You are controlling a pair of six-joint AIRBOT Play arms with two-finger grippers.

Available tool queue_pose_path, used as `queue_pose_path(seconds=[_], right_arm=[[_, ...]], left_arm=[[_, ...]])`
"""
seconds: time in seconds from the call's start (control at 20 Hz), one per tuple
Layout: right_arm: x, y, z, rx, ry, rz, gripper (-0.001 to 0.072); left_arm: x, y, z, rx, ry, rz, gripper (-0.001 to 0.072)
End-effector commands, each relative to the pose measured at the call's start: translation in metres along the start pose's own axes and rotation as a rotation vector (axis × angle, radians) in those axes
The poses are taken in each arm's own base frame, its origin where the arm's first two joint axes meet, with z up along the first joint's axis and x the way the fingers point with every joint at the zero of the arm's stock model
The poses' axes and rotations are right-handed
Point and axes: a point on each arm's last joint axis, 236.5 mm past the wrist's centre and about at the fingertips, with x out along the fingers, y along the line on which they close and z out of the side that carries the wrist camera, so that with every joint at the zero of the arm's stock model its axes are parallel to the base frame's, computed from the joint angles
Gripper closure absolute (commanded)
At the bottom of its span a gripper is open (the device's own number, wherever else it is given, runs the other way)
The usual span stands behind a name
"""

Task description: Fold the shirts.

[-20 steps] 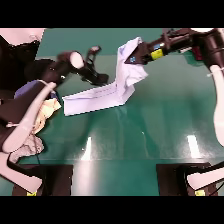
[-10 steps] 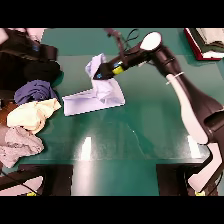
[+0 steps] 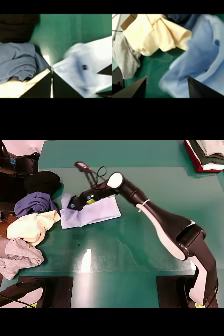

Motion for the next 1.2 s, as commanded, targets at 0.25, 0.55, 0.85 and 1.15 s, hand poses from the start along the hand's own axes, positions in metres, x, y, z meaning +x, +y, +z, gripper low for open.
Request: queue_pose_path(seconds=[0.25,0.55,0.85,1.15], right_arm=[[-0.080,-0.037,-0.010,-0.105,0.135,-0.158,0.0131],[-0.206,-0.191,-0.081,0.388,0.136,-0.375,0.0006],[-0.169,-0.218,-0.113,0.610,0.147,-0.180,0.0008],[-0.097,-0.195,-0.108,0.593,0.215,-0.033,0.0012]], left_arm=[[-0.002,-0.001,-0.013,0.000,0.051,-0.005,0.0678],[0.002,-0.010,-0.014,-0.005,0.060,-0.040,0.0678],[0.008,-0.016,-0.016,-0.009,0.067,-0.065,0.0679],[0.008,-0.016,-0.019,-0.008,0.076,-0.065,0.0678]])
